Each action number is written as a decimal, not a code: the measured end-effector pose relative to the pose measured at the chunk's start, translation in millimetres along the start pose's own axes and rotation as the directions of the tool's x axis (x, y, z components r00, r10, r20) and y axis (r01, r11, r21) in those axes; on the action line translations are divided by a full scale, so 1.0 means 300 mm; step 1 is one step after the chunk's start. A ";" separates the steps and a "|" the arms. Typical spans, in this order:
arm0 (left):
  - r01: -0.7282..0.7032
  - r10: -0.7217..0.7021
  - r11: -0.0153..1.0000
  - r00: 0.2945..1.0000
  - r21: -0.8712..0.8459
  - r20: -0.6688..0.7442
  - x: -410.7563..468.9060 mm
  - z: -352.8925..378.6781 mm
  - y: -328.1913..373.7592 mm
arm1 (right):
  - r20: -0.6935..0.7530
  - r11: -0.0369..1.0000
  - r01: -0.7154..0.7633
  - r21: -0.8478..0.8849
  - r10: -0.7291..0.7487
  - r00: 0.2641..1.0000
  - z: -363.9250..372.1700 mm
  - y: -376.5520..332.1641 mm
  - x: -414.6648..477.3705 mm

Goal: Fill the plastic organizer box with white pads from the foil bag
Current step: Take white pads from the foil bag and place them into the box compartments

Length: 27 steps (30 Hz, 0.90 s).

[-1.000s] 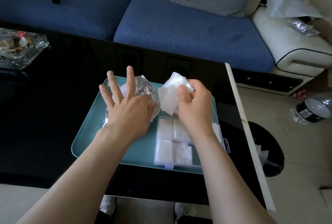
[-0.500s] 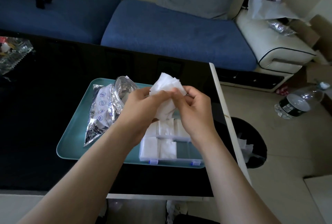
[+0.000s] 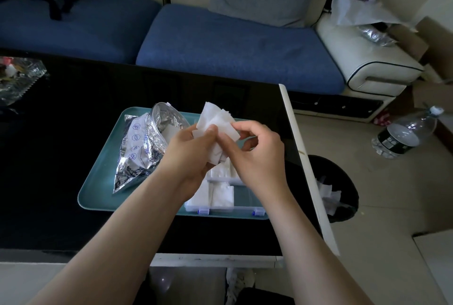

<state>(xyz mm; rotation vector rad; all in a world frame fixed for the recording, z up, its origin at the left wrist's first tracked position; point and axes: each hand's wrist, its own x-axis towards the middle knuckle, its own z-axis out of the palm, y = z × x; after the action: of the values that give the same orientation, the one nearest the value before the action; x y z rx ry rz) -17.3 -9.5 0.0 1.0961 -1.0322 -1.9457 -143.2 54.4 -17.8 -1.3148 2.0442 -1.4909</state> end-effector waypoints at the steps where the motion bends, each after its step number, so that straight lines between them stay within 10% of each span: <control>1: 0.013 -0.013 0.999 1.000 -0.036 -0.002 -0.003 0.003 -0.002 | 0.001 1.000 -0.008 0.006 0.008 1.000 -0.001 -0.003 -0.004; 19: 0.143 -0.148 0.954 0.989 -0.264 0.002 0.011 0.008 0.003 | -0.091 0.945 -0.127 0.302 0.161 0.983 -0.059 0.015 0.017; 27: 0.230 -0.198 0.910 0.972 -0.345 0.124 0.011 0.021 0.038 | 0.202 0.978 -0.145 0.151 0.113 0.973 -0.049 -0.019 0.021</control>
<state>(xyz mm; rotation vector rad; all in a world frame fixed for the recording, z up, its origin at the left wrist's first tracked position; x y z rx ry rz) -22.3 -15.6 10.9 0.9549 -0.5812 -2.2638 -153.7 58.0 -4.9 -1.1875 1.8074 -1.3841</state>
